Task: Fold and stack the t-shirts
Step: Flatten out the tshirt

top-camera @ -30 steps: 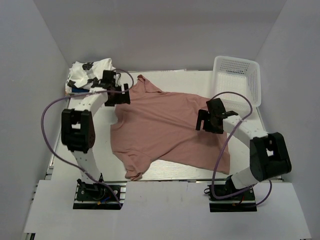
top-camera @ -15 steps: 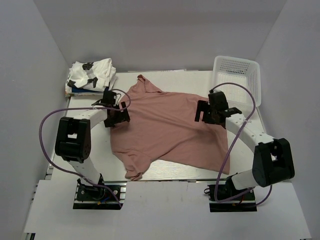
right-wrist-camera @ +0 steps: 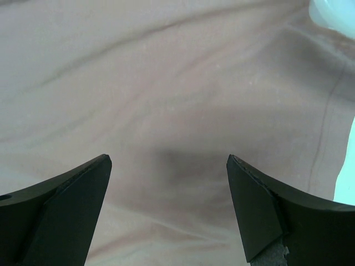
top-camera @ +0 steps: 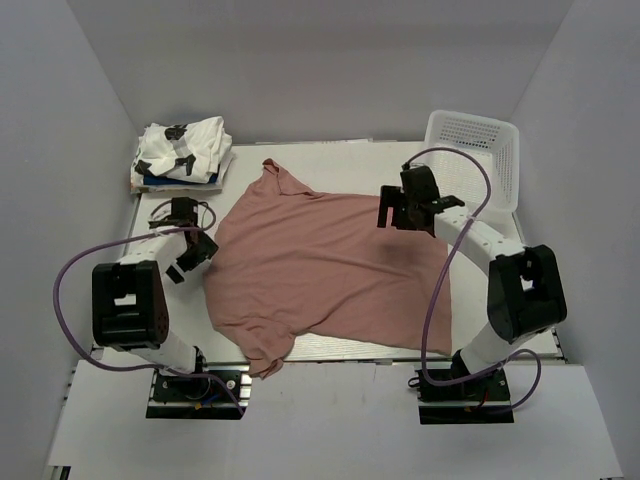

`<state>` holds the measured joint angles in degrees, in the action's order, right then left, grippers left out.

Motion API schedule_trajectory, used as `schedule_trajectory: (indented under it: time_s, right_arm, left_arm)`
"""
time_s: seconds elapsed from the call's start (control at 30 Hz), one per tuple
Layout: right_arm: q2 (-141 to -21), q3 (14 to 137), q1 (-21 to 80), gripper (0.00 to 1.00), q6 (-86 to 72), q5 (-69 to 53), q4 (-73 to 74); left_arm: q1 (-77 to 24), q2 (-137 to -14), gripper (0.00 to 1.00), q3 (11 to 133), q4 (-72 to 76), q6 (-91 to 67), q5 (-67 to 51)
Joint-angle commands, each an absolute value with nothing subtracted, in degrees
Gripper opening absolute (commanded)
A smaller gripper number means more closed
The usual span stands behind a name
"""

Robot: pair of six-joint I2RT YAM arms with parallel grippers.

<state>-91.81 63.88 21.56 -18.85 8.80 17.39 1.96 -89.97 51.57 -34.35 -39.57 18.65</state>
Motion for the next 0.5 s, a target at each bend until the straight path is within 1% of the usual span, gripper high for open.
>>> schedule_trajectory:
  time_s: [0.0,0.03,0.17,0.2,0.23,0.3,0.33,0.4,0.43,0.47]
  right_arm:
    - [-94.74,67.93,20.23,0.90,-17.06,10.28,16.08]
    - [-96.75,68.72,21.52,0.90,-17.14,10.20,17.56]
    - [-99.84,71.98,21.18,0.90,-16.88,12.39,17.49]
    - [-100.37,73.72,20.57,0.90,-17.57,15.35,17.58]
    - [-101.50,74.61,20.48,0.90,-16.97,16.60,18.36]
    - [-104.49,76.46,19.78,0.90,-16.61,16.97,19.24]
    - [-105.11,78.99,19.43,0.90,-15.83,16.61,19.25]
    - [-108.00,81.20,19.34,0.90,-15.38,15.40,19.95]
    - [-108.45,82.25,19.34,0.90,-15.29,15.21,19.86]
    - [-109.15,83.22,19.25,0.90,-15.12,15.38,19.78]
  left_arm:
    - [3.95,-83.85,1.00,52.65,-36.74,-42.89,22.07]
    - [3.96,-83.85,1.00,55.08,-37.26,-42.89,21.10]
    - [2.72,-82.80,1.00,61.51,-35.96,-37.27,15.92]
    - [2.03,-82.79,1.00,62.13,-34.29,-36.22,13.73]
    - [2.02,-82.01,1.00,62.14,-31.84,-33.17,6.40]
    - [1.41,-82.00,1.00,62.14,-24.11,-31.82,0.12]
    - [0.54,-82.00,1.00,62.14,-21.30,-30.77,-6.61]
    - [-0.87,-84.62,1.00,63.44,-17.15,-29.72,-10.61]
    - [-2.71,-86.38,1.00,66.59,-17.14,-29.71,-10.63]
    - [-3.59,-90.75,1.00,68.62,-18.62,-28.58,-10.63]
